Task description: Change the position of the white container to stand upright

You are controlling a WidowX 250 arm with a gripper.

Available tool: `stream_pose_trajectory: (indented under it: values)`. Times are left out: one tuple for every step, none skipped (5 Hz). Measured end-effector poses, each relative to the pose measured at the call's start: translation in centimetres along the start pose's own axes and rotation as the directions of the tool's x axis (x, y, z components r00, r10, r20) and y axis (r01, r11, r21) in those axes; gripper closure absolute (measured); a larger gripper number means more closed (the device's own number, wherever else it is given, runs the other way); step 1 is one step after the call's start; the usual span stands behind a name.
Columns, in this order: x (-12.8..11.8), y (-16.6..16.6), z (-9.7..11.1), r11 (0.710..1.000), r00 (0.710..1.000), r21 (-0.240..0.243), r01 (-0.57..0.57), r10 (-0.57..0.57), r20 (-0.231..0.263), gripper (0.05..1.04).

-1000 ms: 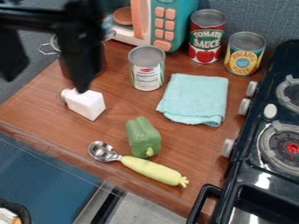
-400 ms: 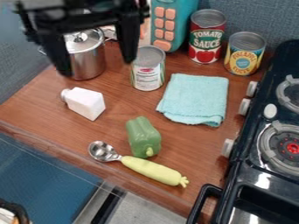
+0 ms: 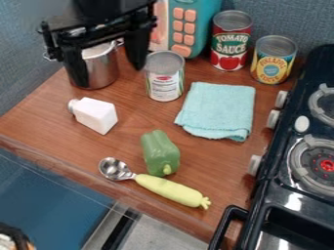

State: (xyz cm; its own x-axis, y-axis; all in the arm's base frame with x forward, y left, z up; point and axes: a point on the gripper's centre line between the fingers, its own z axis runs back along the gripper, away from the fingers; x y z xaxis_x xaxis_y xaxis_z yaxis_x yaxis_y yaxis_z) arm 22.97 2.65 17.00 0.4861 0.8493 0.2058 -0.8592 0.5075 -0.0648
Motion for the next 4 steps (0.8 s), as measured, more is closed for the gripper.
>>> stream_pose_trajectory:
  values:
    - [1.6,0.6,-0.6,0.990,0.990,0.016,-0.139,0.138,0.042,0.083]
    - [2.8,1.1,-1.6,0.967,0.967,0.040,-0.251,0.249,0.061,0.083]
    - [3.8,1.6,-2.7,0.944,0.944,0.061,-0.325,0.320,0.082,0.083]
    - [4.5,1.5,-4.4,0.929,0.932,0.088,-0.359,0.351,0.090,0.083]
